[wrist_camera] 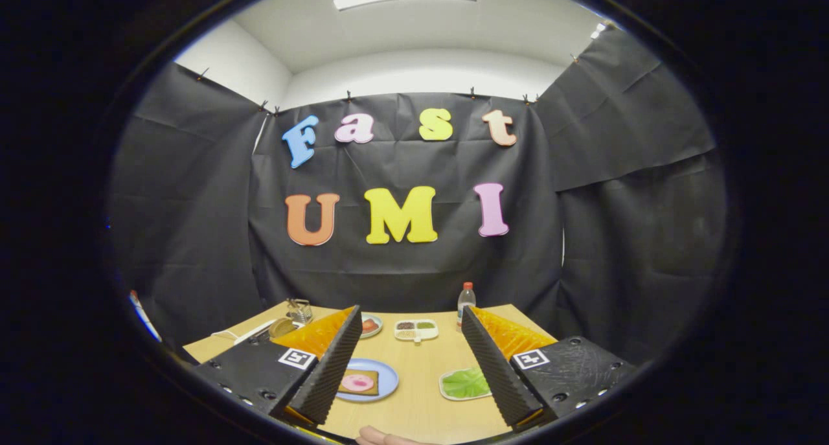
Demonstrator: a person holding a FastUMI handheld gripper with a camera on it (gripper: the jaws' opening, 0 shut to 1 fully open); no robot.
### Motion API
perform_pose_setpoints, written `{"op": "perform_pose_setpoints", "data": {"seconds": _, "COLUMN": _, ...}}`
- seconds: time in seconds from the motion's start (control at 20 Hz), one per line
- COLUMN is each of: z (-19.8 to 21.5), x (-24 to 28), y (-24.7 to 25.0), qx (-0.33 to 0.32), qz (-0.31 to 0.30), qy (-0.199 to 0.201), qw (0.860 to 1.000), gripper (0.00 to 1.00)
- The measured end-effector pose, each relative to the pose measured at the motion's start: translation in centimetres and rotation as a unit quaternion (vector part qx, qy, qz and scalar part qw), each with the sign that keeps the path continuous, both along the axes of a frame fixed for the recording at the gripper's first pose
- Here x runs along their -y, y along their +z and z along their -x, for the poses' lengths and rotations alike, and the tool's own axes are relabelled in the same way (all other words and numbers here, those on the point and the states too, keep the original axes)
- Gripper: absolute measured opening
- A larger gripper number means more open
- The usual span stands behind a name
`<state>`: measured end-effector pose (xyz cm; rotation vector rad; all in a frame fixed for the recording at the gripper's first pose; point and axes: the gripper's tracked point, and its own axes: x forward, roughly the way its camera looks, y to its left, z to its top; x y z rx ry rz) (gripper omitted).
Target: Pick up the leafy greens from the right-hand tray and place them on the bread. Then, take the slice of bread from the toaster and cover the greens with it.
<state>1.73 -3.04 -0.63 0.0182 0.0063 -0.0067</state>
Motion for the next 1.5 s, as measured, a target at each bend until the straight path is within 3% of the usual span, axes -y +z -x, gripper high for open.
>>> {"op": "perform_pose_setpoints", "data": {"seconds": 0.2, "z": -2.1, "x": 2.1, "y": -1.1, "qx": -0.012, "qz": 0.003, "qy": -0.005, "qw": 1.000, "gripper": 0.94}}
{"op": "perform_pose_setpoints", "data": {"seconds": 0.35, "z": -4.2, "x": 4.8, "y": -2.8, "qx": -0.035, "qz": 0.003, "qy": -0.033, "qw": 0.999, "gripper": 0.94}}
{"op": "perform_pose_setpoints", "data": {"seconds": 0.6, "z": -8.6, "x": 8.6, "y": -8.8, "qx": -0.103, "qz": 0.004, "qy": -0.069, "qw": 0.992, "gripper": 0.94}}
{"op": "perform_pose_setpoints", "data": {"seconds": 0.9, "z": -13.2, "x": 13.2, "y": -18.1, "qx": -0.223, "qz": -0.039, "qy": -0.108, "qw": 0.968, "gripper": 0.94}}
{"op": "perform_pose_setpoints", "data": {"seconds": 1.0, "z": -14.6, "x": 13.7, "y": -21.0, "qx": -0.260, "qz": -0.058, "qy": -0.105, "qw": 0.958, "gripper": 0.95}}
{"op": "perform_pose_setpoints", "data": {"seconds": 1.25, "z": -16.0, "x": 15.5, "y": -25.8, "qx": -0.329, "qz": -0.035, "qy": -0.124, "qw": 0.935, "gripper": 0.96}}
{"op": "perform_pose_setpoints", "data": {"seconds": 1.5, "z": -17.4, "x": 14.8, "y": -27.8, "qx": -0.343, "qz": -0.031, "qy": -0.116, "qw": 0.932, "gripper": 0.96}}
